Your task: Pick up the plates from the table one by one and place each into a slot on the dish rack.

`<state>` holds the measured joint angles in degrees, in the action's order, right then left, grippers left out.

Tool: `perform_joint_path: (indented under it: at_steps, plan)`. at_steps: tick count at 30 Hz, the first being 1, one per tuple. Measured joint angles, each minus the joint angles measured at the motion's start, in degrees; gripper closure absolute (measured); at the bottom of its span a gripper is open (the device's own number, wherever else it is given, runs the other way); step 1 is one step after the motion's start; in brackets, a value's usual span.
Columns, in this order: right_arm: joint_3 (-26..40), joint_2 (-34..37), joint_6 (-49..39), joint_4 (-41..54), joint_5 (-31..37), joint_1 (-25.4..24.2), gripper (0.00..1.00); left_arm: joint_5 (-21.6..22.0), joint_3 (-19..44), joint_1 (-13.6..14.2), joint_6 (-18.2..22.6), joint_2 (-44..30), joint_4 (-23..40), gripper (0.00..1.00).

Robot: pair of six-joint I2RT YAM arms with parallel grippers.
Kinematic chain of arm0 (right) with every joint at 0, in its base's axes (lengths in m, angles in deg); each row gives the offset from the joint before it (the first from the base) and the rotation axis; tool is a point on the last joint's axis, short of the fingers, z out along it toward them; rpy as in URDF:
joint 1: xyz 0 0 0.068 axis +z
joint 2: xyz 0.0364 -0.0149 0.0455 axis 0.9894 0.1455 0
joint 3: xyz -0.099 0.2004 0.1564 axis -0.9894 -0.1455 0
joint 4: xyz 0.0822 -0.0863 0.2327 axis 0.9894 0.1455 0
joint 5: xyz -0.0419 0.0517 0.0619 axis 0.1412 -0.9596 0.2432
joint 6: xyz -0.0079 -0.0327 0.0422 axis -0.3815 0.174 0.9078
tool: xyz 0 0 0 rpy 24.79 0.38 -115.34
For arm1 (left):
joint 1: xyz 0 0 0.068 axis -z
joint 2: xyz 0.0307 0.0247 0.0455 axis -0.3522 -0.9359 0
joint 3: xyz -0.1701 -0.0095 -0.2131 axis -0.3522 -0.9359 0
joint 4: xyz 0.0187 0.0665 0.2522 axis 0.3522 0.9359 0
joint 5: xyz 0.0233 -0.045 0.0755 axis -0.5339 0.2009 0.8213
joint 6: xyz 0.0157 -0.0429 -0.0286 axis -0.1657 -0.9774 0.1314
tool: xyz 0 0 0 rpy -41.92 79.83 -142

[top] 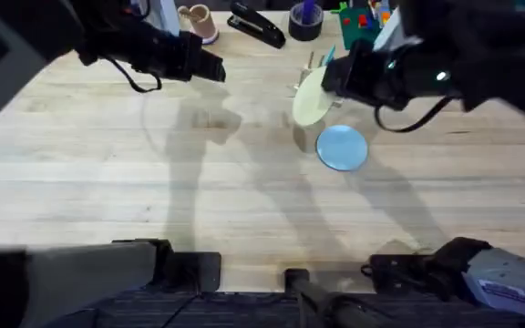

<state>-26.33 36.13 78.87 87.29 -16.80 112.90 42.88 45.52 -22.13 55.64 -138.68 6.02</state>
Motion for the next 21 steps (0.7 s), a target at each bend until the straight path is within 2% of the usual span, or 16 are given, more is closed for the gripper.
perform_joint_path:
  at_steps: [10,16,21]
  plan:
    - [13.7,0.0,-3.4,18.9,7.6,-0.1,0.97,14.1,0.0,8.0,-2.0,12.6,1.8,0.962]
    - [20.6,0.0,-3.6,27.7,12.7,-0.1,0.97,18.5,0.0,11.1,-2.2,17.0,2.0,0.962]
    - [25.2,0.0,-3.5,32.4,17.6,-0.1,0.97,21.5,0.0,12.4,-2.2,18.2,2.6,0.962]
